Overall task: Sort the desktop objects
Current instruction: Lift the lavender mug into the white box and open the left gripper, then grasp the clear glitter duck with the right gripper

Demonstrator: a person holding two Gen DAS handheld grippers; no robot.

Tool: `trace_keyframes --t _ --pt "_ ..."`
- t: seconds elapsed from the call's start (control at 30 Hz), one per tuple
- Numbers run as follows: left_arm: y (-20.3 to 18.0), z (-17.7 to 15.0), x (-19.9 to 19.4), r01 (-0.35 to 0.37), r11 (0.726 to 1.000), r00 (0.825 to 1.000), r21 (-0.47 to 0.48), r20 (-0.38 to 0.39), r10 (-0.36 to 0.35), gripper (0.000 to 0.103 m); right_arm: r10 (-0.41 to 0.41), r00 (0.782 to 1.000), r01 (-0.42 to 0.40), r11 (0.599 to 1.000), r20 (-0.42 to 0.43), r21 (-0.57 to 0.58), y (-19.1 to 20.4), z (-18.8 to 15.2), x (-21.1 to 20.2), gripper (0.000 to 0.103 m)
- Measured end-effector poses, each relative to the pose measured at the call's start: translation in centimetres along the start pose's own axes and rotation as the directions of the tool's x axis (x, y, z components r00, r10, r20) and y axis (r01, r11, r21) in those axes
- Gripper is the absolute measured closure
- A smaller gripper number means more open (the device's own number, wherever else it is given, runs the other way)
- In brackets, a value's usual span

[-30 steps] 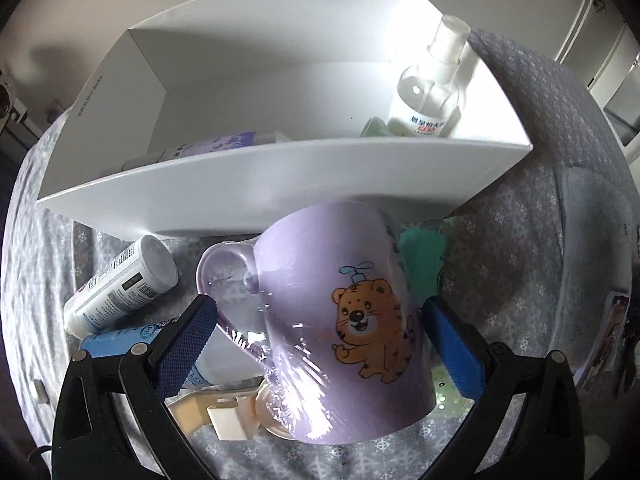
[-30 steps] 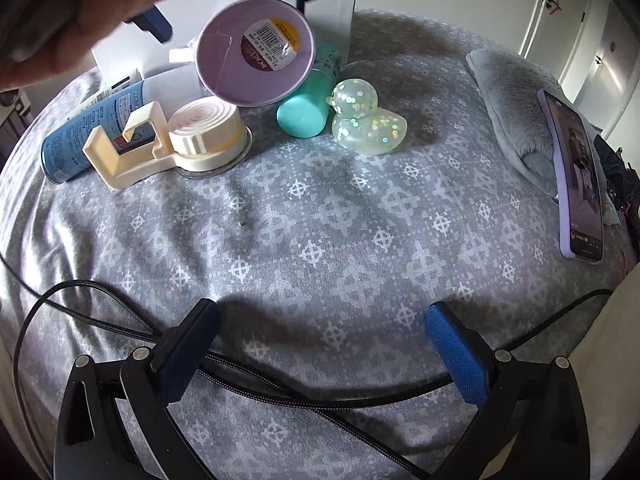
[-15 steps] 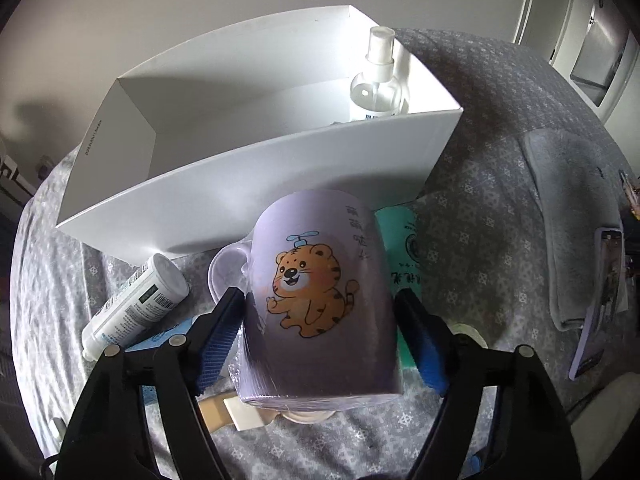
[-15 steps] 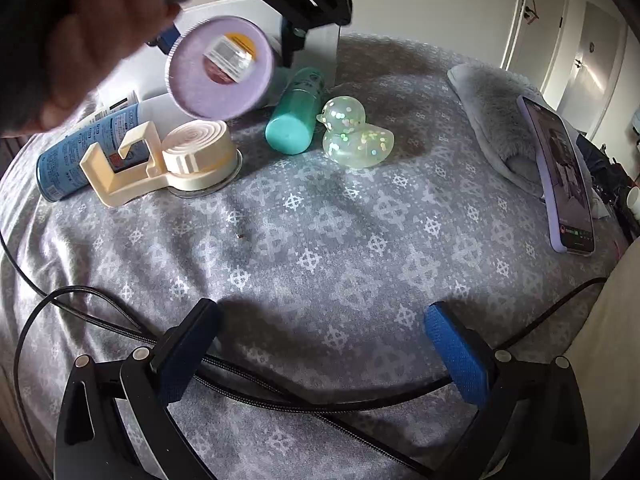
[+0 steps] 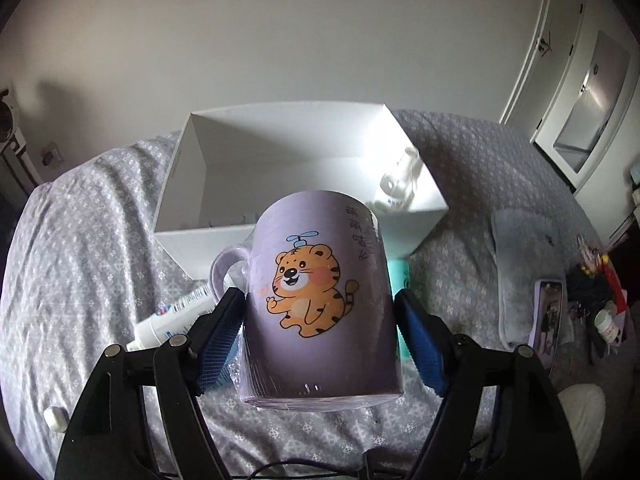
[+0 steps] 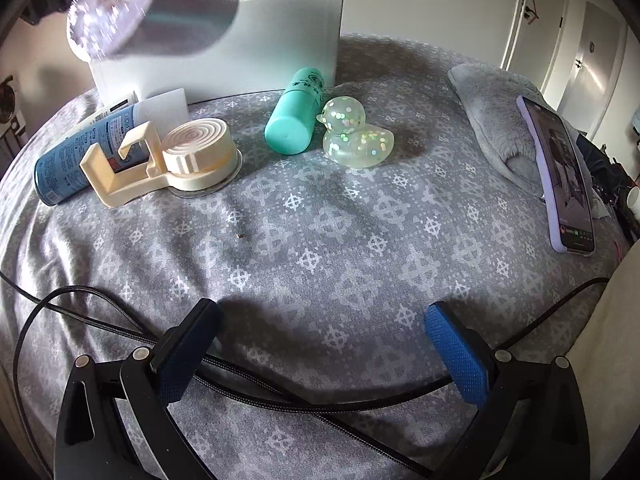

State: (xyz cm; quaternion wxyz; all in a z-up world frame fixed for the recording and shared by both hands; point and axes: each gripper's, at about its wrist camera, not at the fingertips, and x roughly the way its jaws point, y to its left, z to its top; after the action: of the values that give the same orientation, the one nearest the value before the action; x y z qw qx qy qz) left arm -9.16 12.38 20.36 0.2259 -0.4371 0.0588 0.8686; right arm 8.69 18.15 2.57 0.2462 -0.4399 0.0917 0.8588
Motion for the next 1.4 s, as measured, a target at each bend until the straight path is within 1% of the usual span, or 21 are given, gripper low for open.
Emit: trace_keyframes --t 0.07,0.13,0.2,0.3,0.37,0.43,0.53,0.63,0.67,0.7,0.77,0.83,0.93,1.0,1.07,1.17,1.23,1.3,1.33,1.37,1.4 --pt "1.1 1.8 -0.7 -0.003 1.000 0.999 -0.030 0.044 0.004 0.026 0.000 1.000 0.000 1.000 0.000 -0.001 -0.1 0.0 0.0 0.000" --pt "2.1 4.1 -0.6 -0.039 0.998 0.995 -0.045 0.086 0.043 0.026 0.000 1.000 0.000 1.000 0.002 -0.001 -0.2 -0.1 0.1 0.000" --pt "3.3 6.2 0.7 -0.073 0.994 0.993 -0.082 0.091 0.080 0.026 -0.002 1.000 0.002 1.000 0.003 0.001 -0.2 0.0 0.1 0.000" --pt "4.4 8.3 3.7 -0.118 0.986 0.989 -0.121 0.071 0.127 0.026 -0.002 1.000 0.002 1.000 0.004 0.002 -0.3 0.0 0.1 0.000" --pt "4.5 8.9 6.1 -0.155 0.981 0.987 -0.119 0.027 0.159 0.026 -0.003 1.000 0.003 1.000 0.006 0.001 -0.3 0.1 0.2 0.000" --pt "4.5 8.7 7.8 -0.188 0.974 0.982 -0.126 -0.024 0.186 0.026 -0.006 1.000 0.006 1.000 0.008 0.001 -0.1 0.1 0.2 0.000" --pt "4.9 7.5 7.5 -0.217 0.967 0.976 -0.134 -0.032 0.214 0.021 -0.008 1.000 0.008 1.000 0.010 -0.001 0.1 0.1 0.3 0.000" --pt "5.3 5.7 5.2 -0.208 0.970 0.978 -0.127 0.001 0.210 0.019 -0.011 1.000 0.011 1.000 0.012 -0.002 0.0 0.0 0.3 0.000" --pt "5.2 5.0 4.2 -0.210 0.970 0.977 -0.122 0.016 0.213 0.016 -0.012 1.000 0.012 1.000 0.013 -0.002 0.0 0.0 0.3 0.000" --pt "5.4 4.2 3.2 -0.212 0.971 0.976 -0.113 0.031 0.217 0.009 -0.013 1.000 0.013 1.000 0.014 -0.002 0.0 0.0 0.3 0.000" --pt "5.7 2.1 1.3 -0.223 0.970 0.972 -0.093 0.057 0.228 0.000 -0.013 1.000 0.013 1.000 0.015 -0.002 0.1 0.0 0.3 0.000" --pt "5.9 -0.6 0.0 -0.255 0.964 0.964 -0.079 0.059 0.260 0.000 -0.010 1.000 0.010 1.000 0.012 0.000 0.0 0.0 0.2 0.000" --pt "7.0 -4.2 -0.6 -0.288 0.952 0.957 -0.105 0.012 0.291 0.000 -0.004 1.000 0.004 1.000 -0.006 -0.010 0.0 0.1 0.2 0.000" --pt "7.0 -7.1 -0.4 -0.266 0.955 0.964 -0.130 -0.033 0.264 0.000 0.009 0.999 -0.010 1.000 -0.041 -0.022 -0.1 0.4 0.3 0.000" --pt "7.2 -9.2 1.1 -0.271 0.953 0.961 -0.132 -0.088 0.261 0.000 0.026 0.996 -0.029 0.999 -0.085 -0.028 -0.3 0.8 0.4 0.000" --pt "6.7 -12.8 3.4 -0.316 0.943 0.941 -0.102 -0.156 0.299 0.000 0.061 0.990 -0.064 0.998 -0.126 -0.018 -0.6 0.8 0.0 0.000" --pt "6.5 -15.1 5.2 -0.334 0.938 0.929 -0.089 -0.199 0.312 0.000 0.105 0.984 -0.106 0.994 -0.147 0.004 -1.1 0.9 -0.7 0.000" --pt "6.7 -17.7 6.9 -0.361 0.928 0.909 -0.092 -0.258 0.328 0.000 0.166 0.970 -0.160 0.986 -0.177 0.046 -1.9 1.0 -1.7 0.000" --pt "6.9 -18.8 7.0 -0.349 0.929 0.920 -0.126 -0.233 0.314 0.000 0.183 0.968 -0.176 0.983 -0.170 0.057 -2.4 1.2 -2.4 0.000" --pt "7.0 -19.9 6.1 -0.332 0.927 0.940 -0.173 -0.141 0.311 0.000 0.179 0.974 -0.173 0.984 -0.141 0.053 -2.7 1.4 -3.3 0.000" --pt "6.8 -20.6 5.7 -0.337 0.924 0.941 -0.181 -0.097 0.324 0.000 0.150 0.984 -0.148 0.989 -0.090 0.029 -3.0 1.8 -4.2 0.000"
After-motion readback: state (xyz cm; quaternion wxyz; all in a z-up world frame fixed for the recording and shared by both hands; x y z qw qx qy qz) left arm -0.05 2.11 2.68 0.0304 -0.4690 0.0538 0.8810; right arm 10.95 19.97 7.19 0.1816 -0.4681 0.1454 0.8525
